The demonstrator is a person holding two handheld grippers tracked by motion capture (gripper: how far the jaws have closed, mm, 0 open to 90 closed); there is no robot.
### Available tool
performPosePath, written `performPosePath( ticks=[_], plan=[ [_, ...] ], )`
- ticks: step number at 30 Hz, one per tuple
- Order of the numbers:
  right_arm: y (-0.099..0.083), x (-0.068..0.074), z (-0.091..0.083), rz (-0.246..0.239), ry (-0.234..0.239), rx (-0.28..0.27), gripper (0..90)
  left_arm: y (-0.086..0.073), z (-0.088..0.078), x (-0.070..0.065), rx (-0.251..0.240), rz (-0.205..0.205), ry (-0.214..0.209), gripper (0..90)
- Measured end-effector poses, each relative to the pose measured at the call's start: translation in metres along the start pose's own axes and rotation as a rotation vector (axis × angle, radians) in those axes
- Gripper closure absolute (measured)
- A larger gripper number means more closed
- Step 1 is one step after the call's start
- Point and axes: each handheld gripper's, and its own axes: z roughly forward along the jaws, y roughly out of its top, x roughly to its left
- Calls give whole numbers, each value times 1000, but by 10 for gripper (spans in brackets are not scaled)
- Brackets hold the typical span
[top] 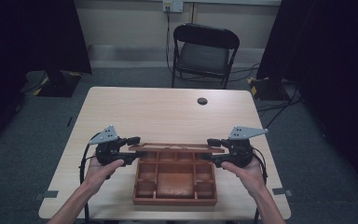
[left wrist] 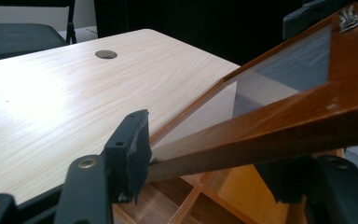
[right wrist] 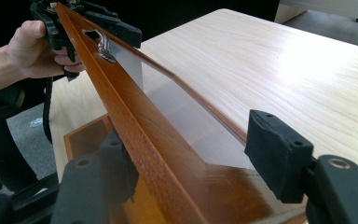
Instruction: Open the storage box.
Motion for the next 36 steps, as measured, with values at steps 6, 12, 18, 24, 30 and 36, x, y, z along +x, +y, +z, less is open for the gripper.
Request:
performPosePath(
  ticks=[6,12,18,24,30,36],
  plan=[
    [2,-2,0,1,-5,-13,377,5,0,0,12,10,6,436],
    [2,-5,-4,3,-15,-28,362,7,0,1,14,8,6,444],
    [-2,-12,-3,13,-19,-12,352,8,1,3,6,1,1,447],
    [-6,-21,1,26,-32,-28,451,8,1,8,-10,-6,-9,457],
    [-5,-23,2,34,-24,-42,467,11,2,11,-13,-15,3,459],
    [0,-25,3,52,-31,-58,478,18,4,17,-8,-16,9,475]
  ],
)
